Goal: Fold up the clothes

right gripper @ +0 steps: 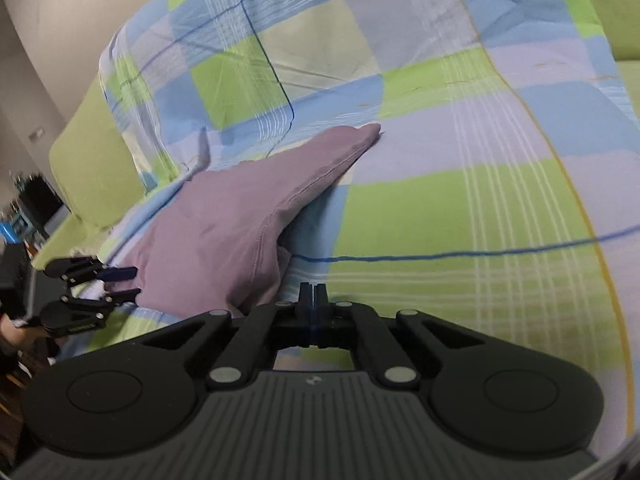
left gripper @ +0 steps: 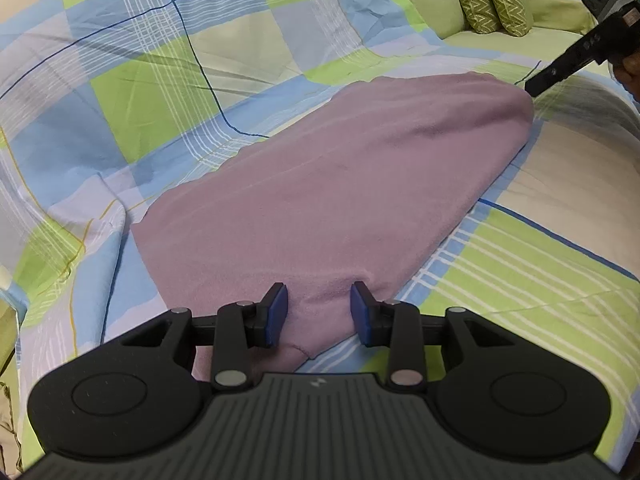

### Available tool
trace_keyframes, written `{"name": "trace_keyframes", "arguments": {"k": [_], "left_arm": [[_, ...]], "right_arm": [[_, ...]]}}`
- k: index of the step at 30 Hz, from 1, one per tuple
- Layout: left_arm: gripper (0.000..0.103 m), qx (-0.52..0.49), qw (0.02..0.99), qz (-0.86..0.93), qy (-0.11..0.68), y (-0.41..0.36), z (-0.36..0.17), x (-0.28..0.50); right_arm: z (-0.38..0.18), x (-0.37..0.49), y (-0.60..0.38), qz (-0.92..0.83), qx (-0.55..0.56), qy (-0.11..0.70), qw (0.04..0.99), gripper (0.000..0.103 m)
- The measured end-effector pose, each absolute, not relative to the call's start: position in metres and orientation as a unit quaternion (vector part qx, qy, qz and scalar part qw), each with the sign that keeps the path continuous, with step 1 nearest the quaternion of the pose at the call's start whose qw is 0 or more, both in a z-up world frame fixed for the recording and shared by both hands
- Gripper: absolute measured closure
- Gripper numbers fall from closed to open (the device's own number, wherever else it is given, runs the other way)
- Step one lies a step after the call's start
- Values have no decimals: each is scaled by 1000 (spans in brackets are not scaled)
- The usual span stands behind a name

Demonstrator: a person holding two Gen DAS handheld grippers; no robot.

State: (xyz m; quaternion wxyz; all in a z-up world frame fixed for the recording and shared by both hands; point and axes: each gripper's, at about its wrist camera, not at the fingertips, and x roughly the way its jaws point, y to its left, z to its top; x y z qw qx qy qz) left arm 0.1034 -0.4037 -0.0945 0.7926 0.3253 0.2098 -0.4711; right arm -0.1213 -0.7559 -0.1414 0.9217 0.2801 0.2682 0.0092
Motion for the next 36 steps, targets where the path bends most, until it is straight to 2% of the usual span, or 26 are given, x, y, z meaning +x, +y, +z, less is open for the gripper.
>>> {"name": "trace_keyframes", "arguments": {"k": [2, 4, 6, 8, 11, 18, 19, 20, 22, 23, 27, 33, 34, 35, 36], "left_arm": [[61, 325, 793, -471, 211, -404, -95, 104], [61, 325, 793, -471, 211, -404, -95, 104], [61, 326, 792, -472, 211, -404, -94, 104], [61, 327, 790, -473, 211, -404, -94, 105], [61, 326, 789, -476, 211, -402, -94, 106], [61, 332, 789, -476, 200, -397, -91, 102], [61, 347, 787, -474, 190, -394, -89, 96], [60, 361, 784, -472, 180, -391, -88, 92], [60, 390, 777, -467, 160, -386, -87, 83], [60, 420, 769, -461, 140, -380, -88, 76], [60, 517, 732, -436, 78, -367, -95, 59], [62, 624, 671, -401, 3, -378, -125, 52], [69, 629, 667, -399, -4, -381, -128, 51], [89, 635, 663, -396, -10, -385, -131, 51], [94, 643, 658, -393, -13, -389, -135, 51]], "right_arm": [[-142, -123, -754, 23, 299, 253, 920, 93], [-146, -112, -747, 34, 312, 250, 916, 80], [-152, -100, -741, 44, 311, 256, 914, 80], [-158, -90, -737, 43, 306, 279, 909, 100], [-155, -99, -740, 30, 295, 288, 911, 103], [-138, -138, -756, -57, 283, 272, 918, 103], [-136, -138, -753, -52, 278, 271, 920, 100], [-127, -137, -740, -30, 255, 273, 927, 98], [-121, -130, -718, -12, 206, 284, 936, 85], [-117, -126, -707, -3, 181, 289, 940, 83], [-107, -108, -658, 22, 40, 319, 947, 80], [-122, -82, -580, 6, -276, 359, 892, 74], [-127, -79, -570, 6, -315, 360, 878, 74], [-129, -77, -562, 6, -340, 357, 870, 74], [-132, -75, -553, 6, -364, 353, 862, 74]]}}
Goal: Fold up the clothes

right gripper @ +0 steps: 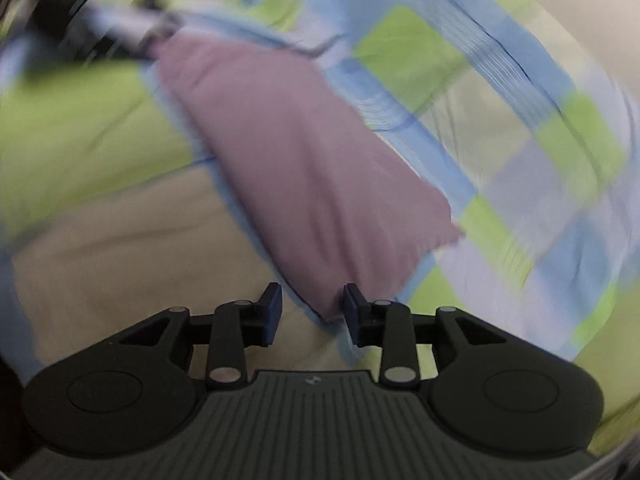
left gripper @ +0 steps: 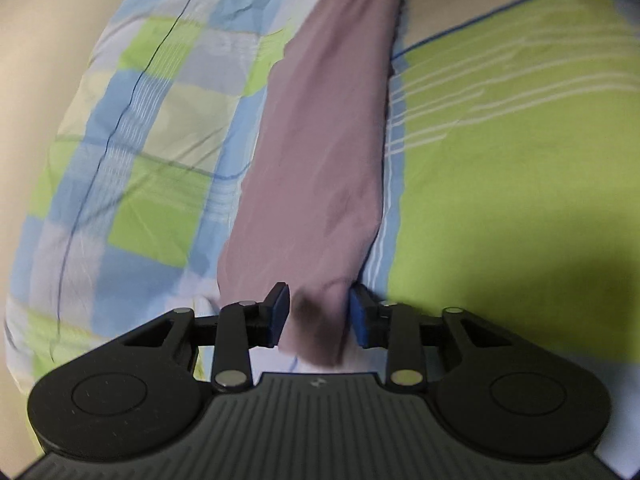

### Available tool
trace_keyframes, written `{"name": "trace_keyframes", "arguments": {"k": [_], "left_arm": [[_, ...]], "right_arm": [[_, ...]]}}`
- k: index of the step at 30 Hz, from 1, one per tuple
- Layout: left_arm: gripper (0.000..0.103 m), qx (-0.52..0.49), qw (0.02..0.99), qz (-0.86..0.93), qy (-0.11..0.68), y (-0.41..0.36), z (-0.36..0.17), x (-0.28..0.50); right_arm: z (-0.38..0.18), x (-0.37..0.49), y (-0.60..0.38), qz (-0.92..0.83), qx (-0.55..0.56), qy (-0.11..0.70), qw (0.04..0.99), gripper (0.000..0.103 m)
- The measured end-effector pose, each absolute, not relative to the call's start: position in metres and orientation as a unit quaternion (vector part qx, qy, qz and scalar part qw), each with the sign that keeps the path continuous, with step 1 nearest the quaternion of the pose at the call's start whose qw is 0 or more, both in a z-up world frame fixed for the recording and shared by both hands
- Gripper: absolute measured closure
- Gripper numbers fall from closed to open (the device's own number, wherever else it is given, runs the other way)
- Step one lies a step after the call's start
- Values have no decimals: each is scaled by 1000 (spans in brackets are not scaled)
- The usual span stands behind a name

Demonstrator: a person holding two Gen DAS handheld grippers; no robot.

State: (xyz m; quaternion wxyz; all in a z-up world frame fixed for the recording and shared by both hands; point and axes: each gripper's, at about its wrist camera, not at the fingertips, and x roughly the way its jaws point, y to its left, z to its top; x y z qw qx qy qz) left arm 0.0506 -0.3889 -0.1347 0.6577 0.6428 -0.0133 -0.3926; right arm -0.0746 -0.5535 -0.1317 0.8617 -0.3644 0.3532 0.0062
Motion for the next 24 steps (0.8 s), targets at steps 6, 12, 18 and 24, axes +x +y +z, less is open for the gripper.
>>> {"name": "trace_keyframes", "arguments": {"k": [6, 12, 18, 24], "left_arm": [[97, 635, 668, -387, 0, -374, -133, 56], [92, 626, 681, -380, -16, -381, -140, 47], [100, 610, 692, -387, 9, -377, -135, 50], [101, 561, 707, -428, 49, -344, -98, 10]], "right_arm": [[-163, -72, -533, -3, -528, 320, 787, 77], [-170, -80, -532, -20, -569, 301, 765, 82], [-172, -72, -540, -22, -547, 328, 770, 99], [-133, -101, -540, -30, -487, 340, 804, 100]]}}
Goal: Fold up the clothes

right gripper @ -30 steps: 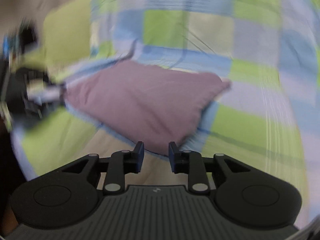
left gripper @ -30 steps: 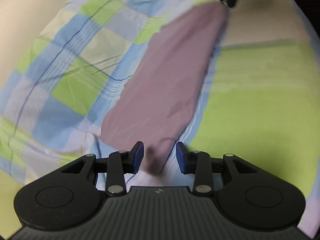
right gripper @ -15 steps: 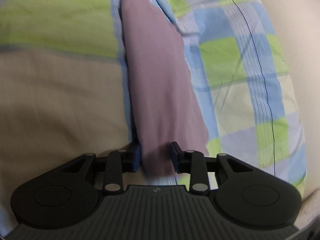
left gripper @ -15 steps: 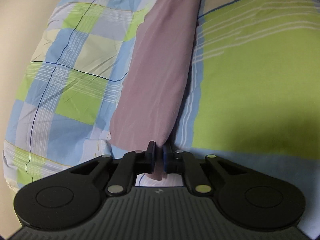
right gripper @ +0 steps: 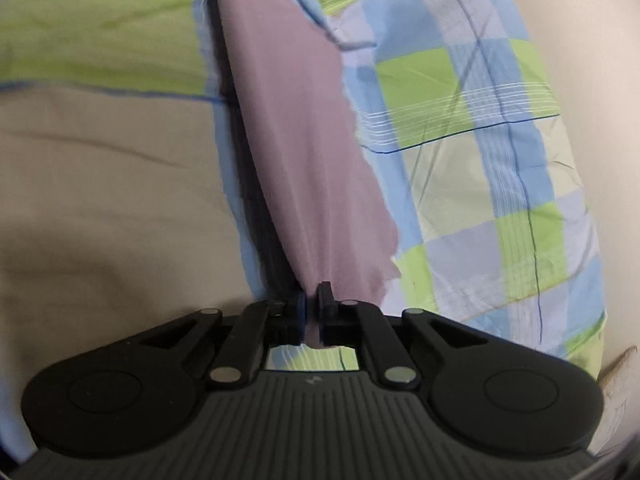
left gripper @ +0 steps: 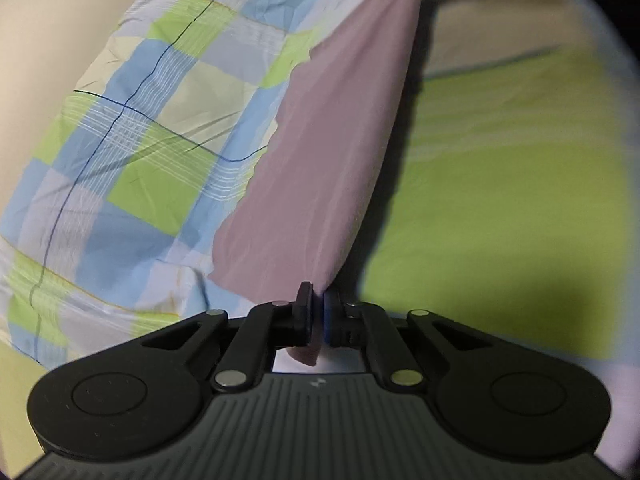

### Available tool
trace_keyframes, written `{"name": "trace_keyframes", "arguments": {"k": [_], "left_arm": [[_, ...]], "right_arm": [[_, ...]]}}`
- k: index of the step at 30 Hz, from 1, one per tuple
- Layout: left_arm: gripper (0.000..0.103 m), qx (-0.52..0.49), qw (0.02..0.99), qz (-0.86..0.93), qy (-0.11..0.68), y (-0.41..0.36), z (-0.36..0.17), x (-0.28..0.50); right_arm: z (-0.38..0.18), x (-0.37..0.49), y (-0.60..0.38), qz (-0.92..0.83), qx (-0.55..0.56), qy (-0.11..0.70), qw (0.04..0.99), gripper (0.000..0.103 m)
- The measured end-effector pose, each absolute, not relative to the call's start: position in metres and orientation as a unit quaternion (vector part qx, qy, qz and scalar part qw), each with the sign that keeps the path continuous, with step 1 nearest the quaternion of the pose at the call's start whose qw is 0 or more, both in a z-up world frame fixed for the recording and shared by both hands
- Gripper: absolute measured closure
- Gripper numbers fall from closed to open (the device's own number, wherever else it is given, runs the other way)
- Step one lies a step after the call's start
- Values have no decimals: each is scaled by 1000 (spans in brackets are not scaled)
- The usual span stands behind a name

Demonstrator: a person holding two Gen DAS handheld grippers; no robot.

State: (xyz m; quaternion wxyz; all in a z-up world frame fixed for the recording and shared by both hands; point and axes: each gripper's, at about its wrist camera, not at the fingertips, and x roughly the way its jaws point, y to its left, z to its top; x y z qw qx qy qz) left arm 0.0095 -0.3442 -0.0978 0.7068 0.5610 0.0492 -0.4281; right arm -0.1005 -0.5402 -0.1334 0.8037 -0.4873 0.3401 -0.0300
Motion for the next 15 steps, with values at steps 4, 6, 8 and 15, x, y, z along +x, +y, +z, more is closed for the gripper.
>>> {"name": "trace_keyframes", "arguments": {"k": [4, 6, 8, 15], "left_arm": [[101, 556, 699, -443, 75, -322, -100, -25], [101, 552, 698, -447, 86, -314, -109, -39], [101, 549, 704, -442, 84, -315, -111, -42], [86, 502, 720, -467, 112, -301, -92, -33]], "right_arm": [[-135, -147, -521, 1, -473, 364, 803, 100], [-141, -156, -519, 5, -471, 370, 801, 100], [-150, -166, -515, 8, -466, 377, 800, 99], [-138, -172, -530, -22, -412, 398, 820, 98]]}}
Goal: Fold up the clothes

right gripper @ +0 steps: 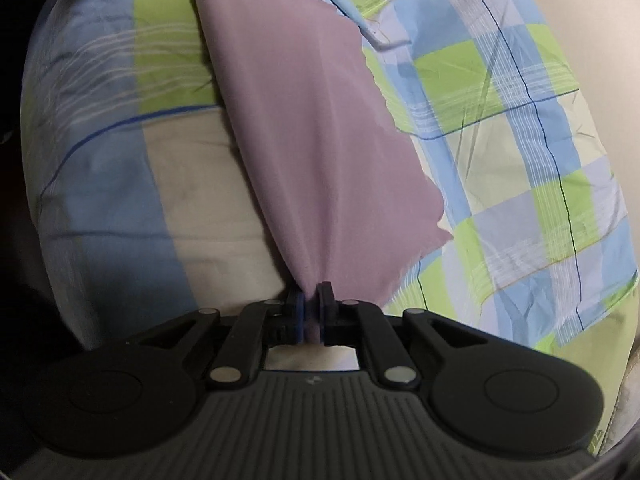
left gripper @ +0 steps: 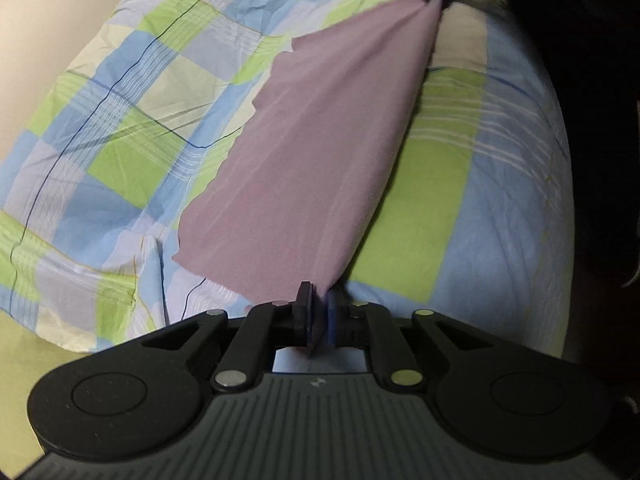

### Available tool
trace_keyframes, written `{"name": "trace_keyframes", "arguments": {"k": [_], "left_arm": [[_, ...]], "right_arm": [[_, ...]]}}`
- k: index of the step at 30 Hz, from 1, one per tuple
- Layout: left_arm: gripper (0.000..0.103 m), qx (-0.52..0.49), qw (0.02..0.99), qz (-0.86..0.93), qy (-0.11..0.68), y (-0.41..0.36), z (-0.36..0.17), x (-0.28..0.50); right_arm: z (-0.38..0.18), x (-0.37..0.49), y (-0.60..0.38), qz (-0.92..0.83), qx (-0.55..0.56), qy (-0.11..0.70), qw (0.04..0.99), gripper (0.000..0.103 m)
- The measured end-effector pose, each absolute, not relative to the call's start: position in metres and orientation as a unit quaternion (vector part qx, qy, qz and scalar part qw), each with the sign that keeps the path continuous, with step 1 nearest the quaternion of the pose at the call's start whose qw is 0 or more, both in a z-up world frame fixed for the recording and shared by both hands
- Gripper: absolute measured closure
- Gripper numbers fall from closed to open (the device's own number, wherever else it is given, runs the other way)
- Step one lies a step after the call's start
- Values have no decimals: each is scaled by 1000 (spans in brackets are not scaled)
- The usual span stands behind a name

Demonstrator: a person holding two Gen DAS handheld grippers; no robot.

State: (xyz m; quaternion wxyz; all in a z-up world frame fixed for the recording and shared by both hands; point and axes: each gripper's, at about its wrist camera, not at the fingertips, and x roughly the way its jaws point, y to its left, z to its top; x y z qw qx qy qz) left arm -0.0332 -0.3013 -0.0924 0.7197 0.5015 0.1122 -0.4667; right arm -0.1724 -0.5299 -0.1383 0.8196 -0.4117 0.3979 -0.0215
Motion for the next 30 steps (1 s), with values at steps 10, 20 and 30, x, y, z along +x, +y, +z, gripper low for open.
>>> {"name": "trace_keyframes", "arguments": {"k": [10, 20, 30], "left_arm": [[55, 371, 725, -567, 123, -325, -16, 33], [47, 381, 678, -616, 121, -490, -38, 112], [40, 380, 615, -675, 152, -553, -47, 161]], "right_arm": [[-82, -177, -586, -65, -62, 340, 936, 86], [-113, -40, -707, -70, 180, 298, 935, 66], [-126, -36, -677, -46, -28, 252, 966, 102]]}}
